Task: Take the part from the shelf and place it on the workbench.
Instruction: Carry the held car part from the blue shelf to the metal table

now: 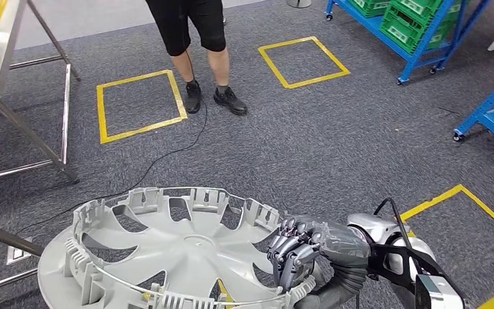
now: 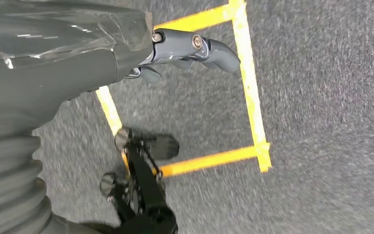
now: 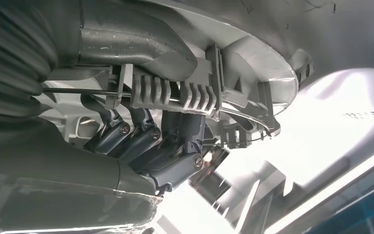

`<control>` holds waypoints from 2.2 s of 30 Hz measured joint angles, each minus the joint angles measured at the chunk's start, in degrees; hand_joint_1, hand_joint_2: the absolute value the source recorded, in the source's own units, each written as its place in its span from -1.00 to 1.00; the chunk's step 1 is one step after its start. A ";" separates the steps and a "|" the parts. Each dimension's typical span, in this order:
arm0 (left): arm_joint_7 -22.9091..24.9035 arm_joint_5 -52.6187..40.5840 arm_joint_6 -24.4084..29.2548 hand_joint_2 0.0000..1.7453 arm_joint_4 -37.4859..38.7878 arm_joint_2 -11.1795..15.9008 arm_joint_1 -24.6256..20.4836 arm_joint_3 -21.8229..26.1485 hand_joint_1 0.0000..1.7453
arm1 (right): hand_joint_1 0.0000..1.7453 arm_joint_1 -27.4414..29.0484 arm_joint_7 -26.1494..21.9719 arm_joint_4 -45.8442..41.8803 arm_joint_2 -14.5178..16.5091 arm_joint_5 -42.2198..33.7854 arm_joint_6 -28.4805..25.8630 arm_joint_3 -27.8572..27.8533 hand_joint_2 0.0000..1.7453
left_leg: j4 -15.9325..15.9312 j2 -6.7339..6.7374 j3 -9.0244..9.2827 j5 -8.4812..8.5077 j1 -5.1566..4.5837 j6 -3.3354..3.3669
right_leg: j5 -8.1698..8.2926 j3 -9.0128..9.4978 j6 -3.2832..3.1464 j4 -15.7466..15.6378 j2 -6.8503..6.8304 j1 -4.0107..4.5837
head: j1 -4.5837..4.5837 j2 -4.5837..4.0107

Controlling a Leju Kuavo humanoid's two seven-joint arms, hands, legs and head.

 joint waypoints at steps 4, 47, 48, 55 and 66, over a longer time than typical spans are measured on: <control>1.07 -0.03 -2.64 1.00 0.01 -0.14 0.29 -0.02 -1.00 | 1.00 -0.29 -0.07 0.14 -0.12 0.30 0.90 0.18 1.00 | 1.13 -3.70 -0.41 -0.67 0.39 -1.16 | 6.24 5.61 1.74 -13.43 3.52 -1.21 | 0.16 0.00; 6.28 0.03 3.75 1.00 -0.02 1.07 0.05 2.17 -1.00 | 1.00 -6.28 -2.73 7.43 -0.53 -0.32 0.85 4.26 1.00 | 15.45 2.54 -9.18 -6.29 0.56 -3.30 | 7.43 6.73 -1.90 -15.88 -0.53 0.30 | 0.17 0.00; 6.34 0.03 4.00 1.00 -0.02 0.93 0.12 2.33 -1.00 | 1.00 -6.55 -2.56 7.64 -0.38 -0.64 0.85 4.62 1.00 | 17.19 2.73 -10.20 -6.47 0.62 -3.34 | 7.31 6.81 -2.03 -15.88 -1.24 0.43 | 0.16 0.00; 6.63 0.02 4.36 1.00 -0.02 1.10 0.32 3.25 -1.00 | 1.00 -7.88 -1.58 7.89 0.09 -1.90 0.78 6.36 1.00 | 2.14 7.35 -2.57 -0.22 -0.76 -1.44 | 6.00 8.11 -1.28 -15.99 -5.75 1.40 | 0.21 0.00; 7.29 0.03 5.08 1.00 -0.02 0.11 0.61 3.35 -1.00 | 1.00 -7.95 -0.44 8.03 -0.05 -2.03 0.58 6.93 1.00 | 0.82 -1.15 -0.99 0.43 0.47 -0.42 | 3.74 1.69 1.29 -5.91 0.55 -0.22 | 0.47 0.00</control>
